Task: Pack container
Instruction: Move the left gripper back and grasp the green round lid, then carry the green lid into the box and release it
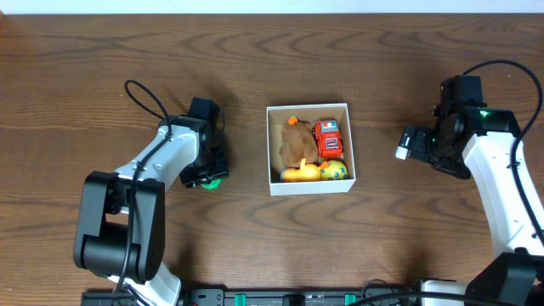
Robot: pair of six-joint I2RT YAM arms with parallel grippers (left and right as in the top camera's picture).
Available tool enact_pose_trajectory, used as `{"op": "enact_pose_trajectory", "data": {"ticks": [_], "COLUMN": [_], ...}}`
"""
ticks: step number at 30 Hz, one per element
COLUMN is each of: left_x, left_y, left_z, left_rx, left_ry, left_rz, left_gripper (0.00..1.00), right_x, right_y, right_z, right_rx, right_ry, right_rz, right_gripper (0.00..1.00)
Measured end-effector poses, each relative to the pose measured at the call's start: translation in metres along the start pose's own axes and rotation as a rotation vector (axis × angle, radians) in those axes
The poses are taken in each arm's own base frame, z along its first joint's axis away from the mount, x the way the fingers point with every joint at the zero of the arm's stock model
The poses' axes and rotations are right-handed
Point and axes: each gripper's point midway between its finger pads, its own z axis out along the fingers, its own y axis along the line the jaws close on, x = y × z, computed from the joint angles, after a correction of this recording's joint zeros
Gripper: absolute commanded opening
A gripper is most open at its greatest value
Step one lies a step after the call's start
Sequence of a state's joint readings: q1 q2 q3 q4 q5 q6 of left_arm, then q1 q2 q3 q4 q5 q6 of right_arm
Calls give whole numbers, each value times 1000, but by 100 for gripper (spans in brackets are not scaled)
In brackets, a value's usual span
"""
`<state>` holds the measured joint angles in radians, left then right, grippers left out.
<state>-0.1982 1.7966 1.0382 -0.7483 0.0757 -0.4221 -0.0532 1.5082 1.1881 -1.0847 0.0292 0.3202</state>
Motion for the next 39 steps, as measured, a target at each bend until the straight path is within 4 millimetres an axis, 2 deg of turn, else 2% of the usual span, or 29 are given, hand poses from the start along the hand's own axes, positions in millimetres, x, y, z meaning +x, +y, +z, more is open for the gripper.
{"op": "enact_pose_trajectory", "data": {"ticks": [6,9,13,17,20,21,23,25,28,33,34,37,39], "left_x": [2,6,-11,-25,-18,-12,0,12,19,15,14,13,13], "left_y": [1,2,-21,-73,-116,-131,-155,-171,-187,-192,-192,-192,-192], "left_z": [-1,-12,-59,-137,-187,-199,-209,-208,-194,-154,-148,-133,-130], "left_rx": [-4,-10,45,172,275,306,341,351,340,278,269,247,241], "left_ry": [8,20,-88,-321,-479,-522,-565,-571,-555,-472,-457,-425,-419], "left_rz": [4,16,85,245,393,451,552,634,712,747,749,757,765], "left_gripper": [36,34,30,30,30,30,30,30,30,31,43,60,71], "right_x": [0,0,0,0,0,0,0,0,0,1,1,1,1], "right_y": [0,0,0,0,0,0,0,0,0,0,0,0,0], "right_z": [0,0,0,0,0,0,0,0,0,0,0,0,0], "right_rx": [0,0,0,0,0,0,0,0,0,1,1,1,1], "right_ry": [0,1,0,0,0,0,0,0,0,4,3,3,4], "right_rz": [0,0,0,0,0,0,0,0,0,-1,-3,-4,-4], "right_gripper": [99,99,99,99,99,99,99,99,99,99,99,99,99]}}
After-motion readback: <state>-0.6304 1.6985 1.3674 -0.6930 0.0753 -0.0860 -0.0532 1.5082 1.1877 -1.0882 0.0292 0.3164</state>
